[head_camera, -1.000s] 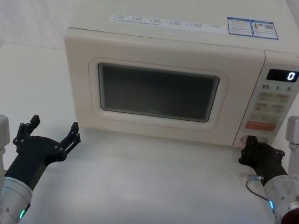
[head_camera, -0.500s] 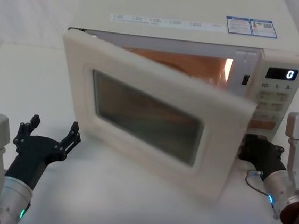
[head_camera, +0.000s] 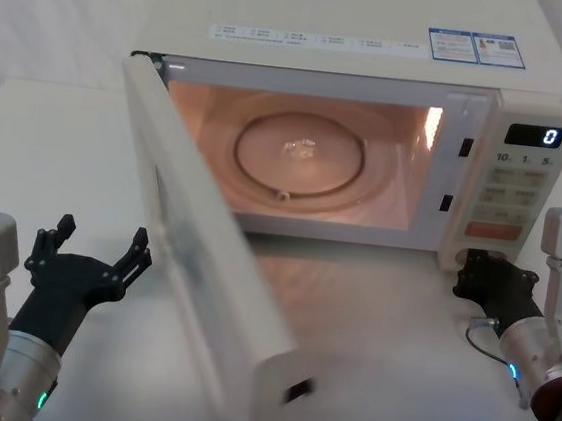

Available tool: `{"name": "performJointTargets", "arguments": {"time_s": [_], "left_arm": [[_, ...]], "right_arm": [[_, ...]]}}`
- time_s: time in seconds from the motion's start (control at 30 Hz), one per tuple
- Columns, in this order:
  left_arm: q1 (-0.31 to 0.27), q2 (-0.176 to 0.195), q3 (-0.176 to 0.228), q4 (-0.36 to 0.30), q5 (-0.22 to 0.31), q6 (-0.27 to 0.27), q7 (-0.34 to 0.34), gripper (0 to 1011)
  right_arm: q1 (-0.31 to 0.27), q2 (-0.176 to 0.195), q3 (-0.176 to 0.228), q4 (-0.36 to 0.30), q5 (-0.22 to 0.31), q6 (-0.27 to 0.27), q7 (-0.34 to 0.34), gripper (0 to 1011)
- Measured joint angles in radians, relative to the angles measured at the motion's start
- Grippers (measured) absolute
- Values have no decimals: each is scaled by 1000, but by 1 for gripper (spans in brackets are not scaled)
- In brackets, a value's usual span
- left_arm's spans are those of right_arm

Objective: Press the button to open the microwave door with one hand; close the microwave door with the other hand.

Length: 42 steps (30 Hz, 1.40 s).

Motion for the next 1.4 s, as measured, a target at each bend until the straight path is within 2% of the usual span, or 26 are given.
{"name": "performJointTargets", "arguments": {"time_s": [1.07,1.4], "left_arm": [[0,0,0,0,0,0,0,1001],[0,0,0,0,0,0,0,1001]], "right_arm": [[-23,13,7,-9,12,-16,9,0],[-61,8,-19,-57,3,-5,5,0]]}}
